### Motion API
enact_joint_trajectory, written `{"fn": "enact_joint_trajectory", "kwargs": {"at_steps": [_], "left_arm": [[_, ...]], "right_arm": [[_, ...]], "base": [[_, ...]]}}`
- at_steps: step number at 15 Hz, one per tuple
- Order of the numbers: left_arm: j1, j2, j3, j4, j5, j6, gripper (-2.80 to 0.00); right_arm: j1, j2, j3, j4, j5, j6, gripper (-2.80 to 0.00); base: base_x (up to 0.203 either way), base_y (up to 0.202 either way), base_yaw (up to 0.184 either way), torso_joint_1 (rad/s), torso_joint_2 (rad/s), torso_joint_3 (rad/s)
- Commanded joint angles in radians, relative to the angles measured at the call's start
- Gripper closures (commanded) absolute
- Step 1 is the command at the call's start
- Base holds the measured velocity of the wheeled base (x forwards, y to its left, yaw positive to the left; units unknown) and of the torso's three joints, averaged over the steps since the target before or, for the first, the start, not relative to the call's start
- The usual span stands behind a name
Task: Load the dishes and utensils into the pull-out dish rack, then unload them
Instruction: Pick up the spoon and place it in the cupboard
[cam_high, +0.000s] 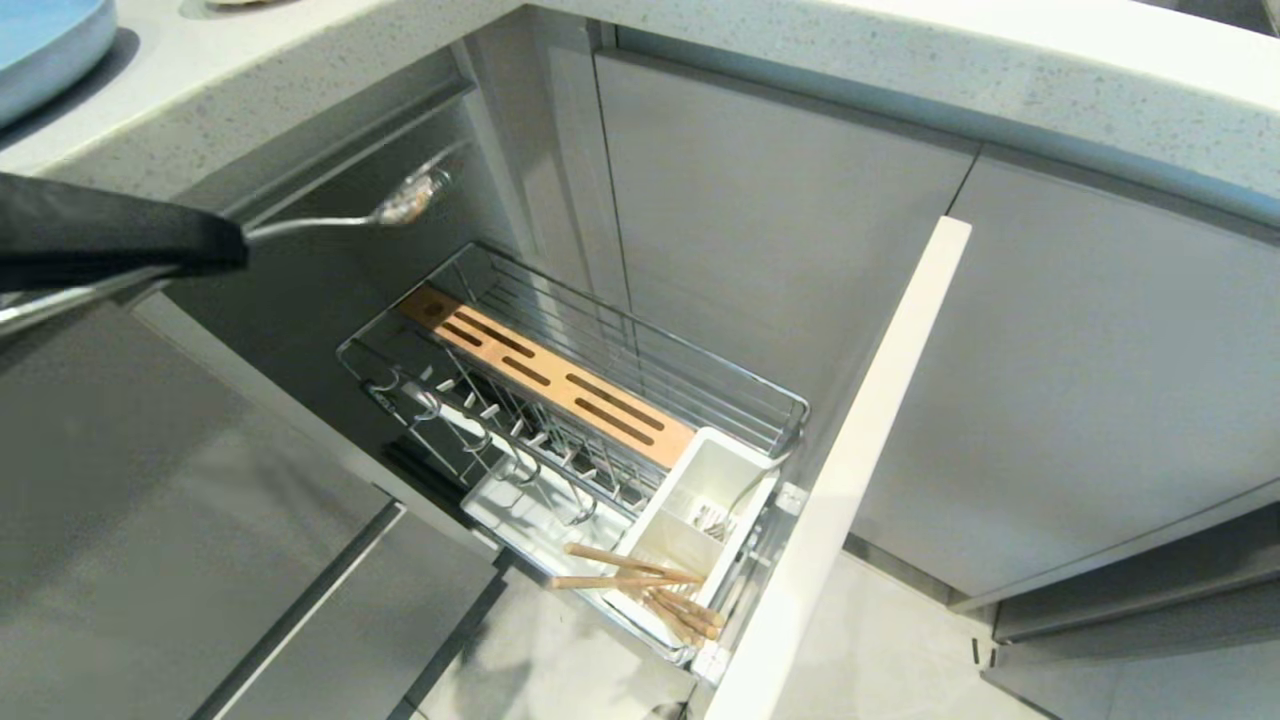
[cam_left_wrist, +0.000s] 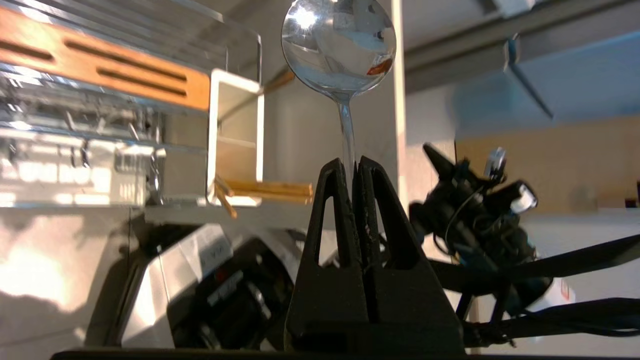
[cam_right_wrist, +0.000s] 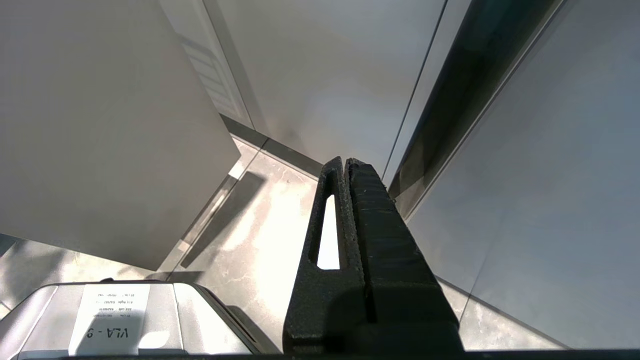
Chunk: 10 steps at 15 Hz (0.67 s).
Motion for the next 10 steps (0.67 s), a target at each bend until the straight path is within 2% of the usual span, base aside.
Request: {"fn": "enact_joint_trajectory", "kwargs": {"at_steps": [1,4,8,10], "left_arm": [[-0.045,0.047,0.023,0.005,0.019,0.002,0.0],[-0.155,0.122,0.022,0.041,0.16,-0.001,0.0],[-0.225,0.215,0.016,0.055,0.292,-0.007,0.0],[-0.285,0.265,0.0,0.055,0.372,-0.018,0.0]], "right_arm": [[0.0,-0.004,0.002,0.0,0.0,0.001,0.0],[0.0,-0.004,0.002,0.0,0.0,0.0,0.0],[0.0,-0.004,0.002,0.0,0.0,0.0,0.0],[0.0,-0.003,0.002,0.0,0.0,0.0,0.0]], "base": [[0.0,0.0,0.0,0.0,0.0,0.0],[0.0,0.0,0.0,0.0,0.0,0.0],[0.0,0.0,0.0,0.0,0.0,0.0],[0.0,0.0,0.0,0.0,0.0,0.0]]}}
